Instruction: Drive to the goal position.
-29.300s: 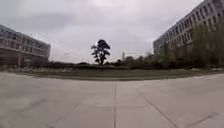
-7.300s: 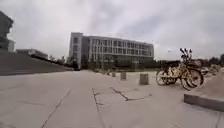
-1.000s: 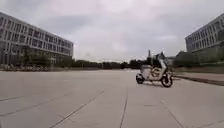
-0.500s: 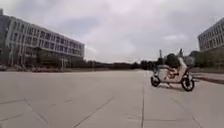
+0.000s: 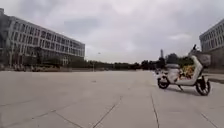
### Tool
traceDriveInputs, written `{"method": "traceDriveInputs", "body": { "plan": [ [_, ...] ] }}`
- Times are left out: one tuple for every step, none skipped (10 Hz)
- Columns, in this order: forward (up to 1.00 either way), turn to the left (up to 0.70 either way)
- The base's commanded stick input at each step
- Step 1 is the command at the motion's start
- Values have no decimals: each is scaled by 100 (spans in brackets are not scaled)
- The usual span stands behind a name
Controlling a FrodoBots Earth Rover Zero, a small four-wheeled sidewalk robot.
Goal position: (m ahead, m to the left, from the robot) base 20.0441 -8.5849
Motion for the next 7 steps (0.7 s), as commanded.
{"method": "traceDriveInputs", "body": {
  "plan": [
    [100, -40],
    [100, -40],
    [100, -40],
    [100, -40],
    [100, -40],
    [100, -40],
    [100, -14]
  ]
}}
